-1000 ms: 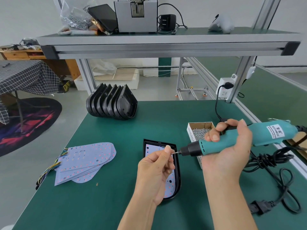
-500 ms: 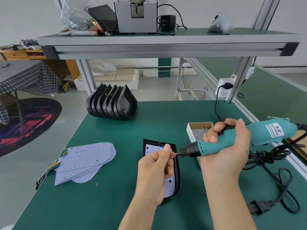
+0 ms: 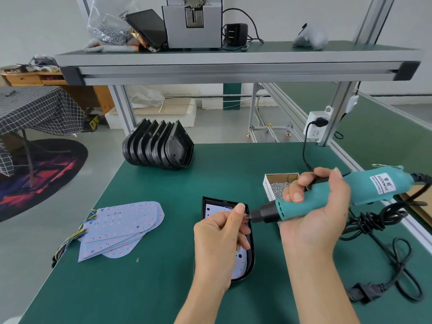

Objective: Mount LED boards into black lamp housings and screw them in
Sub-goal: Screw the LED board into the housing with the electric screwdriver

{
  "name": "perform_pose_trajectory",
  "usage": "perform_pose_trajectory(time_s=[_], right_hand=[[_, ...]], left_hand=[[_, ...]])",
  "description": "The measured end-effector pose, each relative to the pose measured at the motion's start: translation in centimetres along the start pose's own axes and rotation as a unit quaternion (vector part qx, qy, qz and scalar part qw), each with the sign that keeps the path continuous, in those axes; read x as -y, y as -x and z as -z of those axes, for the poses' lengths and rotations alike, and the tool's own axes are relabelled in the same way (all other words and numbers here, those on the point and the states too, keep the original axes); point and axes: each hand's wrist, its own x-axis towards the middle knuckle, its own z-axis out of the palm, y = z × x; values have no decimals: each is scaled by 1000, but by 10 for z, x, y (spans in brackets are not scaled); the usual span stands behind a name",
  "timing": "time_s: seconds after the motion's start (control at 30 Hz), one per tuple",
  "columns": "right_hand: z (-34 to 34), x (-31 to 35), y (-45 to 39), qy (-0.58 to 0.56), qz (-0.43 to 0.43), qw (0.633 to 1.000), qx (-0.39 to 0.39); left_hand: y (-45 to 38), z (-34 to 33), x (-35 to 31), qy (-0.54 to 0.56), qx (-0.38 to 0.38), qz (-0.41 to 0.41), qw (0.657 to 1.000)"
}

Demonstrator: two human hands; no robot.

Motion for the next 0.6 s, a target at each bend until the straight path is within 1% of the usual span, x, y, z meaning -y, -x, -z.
perform_pose_trajectory(time_s=[0.1, 0.17, 0.23, 0.3, 0.33, 0.37, 0.43, 0.53, 0.6], right_hand=[[1, -5, -2, -13, -12, 1000, -2], [1, -10, -5, -19, -12, 1000, 0], [0, -15, -9, -24, -10, 1000, -1], [-2, -21, -13, -21, -7, 1000, -11], [-3, -25, -16, -17, -5, 1000, -18], [-4, -28, -18, -11, -3, 1000, -25], [-7, -38, -21, 4, -5, 999, -34], [-11, -54, -23, 22, -12, 999, -29], [-11, -65, -23, 28, -10, 999, -19]], left_hand=[[0, 4, -5, -47, 7, -15, 999], [1, 12, -8, -98, -11, -26, 995], [0, 25, -14, -139, -77, -52, 986], [-3, 40, -19, -146, -167, -82, 972], [-7, 48, -19, -167, -200, -89, 961], [-11, 54, -18, -202, -216, -84, 952], [-21, 62, -11, -281, -198, -45, 938], [-32, 63, 8, -382, -106, 22, 918], [-35, 59, 18, -416, -51, 50, 907]])
